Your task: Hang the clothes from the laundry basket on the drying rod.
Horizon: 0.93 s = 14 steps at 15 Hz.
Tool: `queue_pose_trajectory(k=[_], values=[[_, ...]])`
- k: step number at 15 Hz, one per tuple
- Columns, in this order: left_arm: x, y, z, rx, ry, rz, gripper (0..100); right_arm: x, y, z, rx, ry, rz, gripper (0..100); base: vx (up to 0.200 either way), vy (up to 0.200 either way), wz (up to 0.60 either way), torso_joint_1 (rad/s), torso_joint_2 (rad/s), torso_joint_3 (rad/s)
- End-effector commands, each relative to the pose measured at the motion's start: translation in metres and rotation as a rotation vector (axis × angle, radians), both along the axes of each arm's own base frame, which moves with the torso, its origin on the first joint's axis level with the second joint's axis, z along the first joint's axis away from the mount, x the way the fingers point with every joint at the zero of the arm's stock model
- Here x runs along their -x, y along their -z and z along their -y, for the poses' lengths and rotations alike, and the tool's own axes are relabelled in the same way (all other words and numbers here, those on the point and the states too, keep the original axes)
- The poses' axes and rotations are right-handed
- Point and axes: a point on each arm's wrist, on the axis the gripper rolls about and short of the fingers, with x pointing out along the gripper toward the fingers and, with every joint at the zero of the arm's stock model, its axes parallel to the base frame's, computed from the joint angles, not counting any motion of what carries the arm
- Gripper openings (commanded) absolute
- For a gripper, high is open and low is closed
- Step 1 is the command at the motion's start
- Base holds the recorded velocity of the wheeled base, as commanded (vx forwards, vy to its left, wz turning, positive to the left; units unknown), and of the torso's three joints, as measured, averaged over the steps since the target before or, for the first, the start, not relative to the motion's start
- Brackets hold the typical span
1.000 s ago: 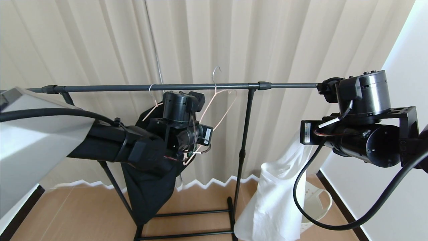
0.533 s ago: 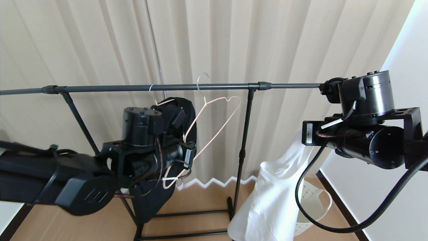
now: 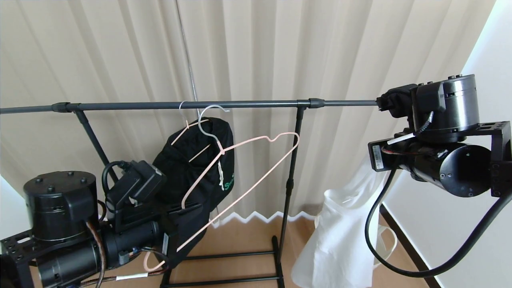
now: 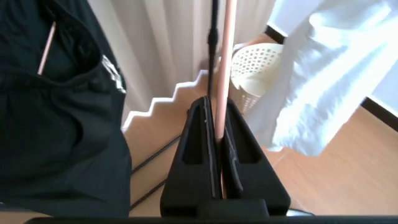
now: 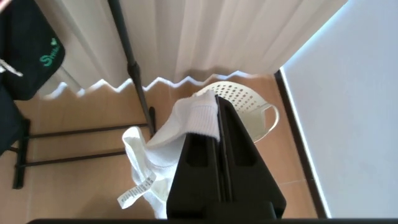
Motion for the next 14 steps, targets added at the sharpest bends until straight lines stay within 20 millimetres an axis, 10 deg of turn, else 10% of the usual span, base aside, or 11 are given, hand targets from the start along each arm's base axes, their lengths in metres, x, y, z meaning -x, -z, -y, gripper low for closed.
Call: queue_pose_trajectory(k=[1, 14], values=[[0.012, 0.008, -0.006, -0.013, 0.040, -0.019, 0, -0.003, 0.003, -0.002, 0.040, 0.006, -0.010, 0, 0.000, 0.000, 0.00, 0.000, 0.00, 0.000], [0.023, 0.038, 0.021, 0.005, 0.236, -0.031, 0, -0.028, 0.023, -0.024, 0.078, 0.014, -0.020, 0, 0.000, 0.000, 0.00, 0.000, 0.00, 0.000]])
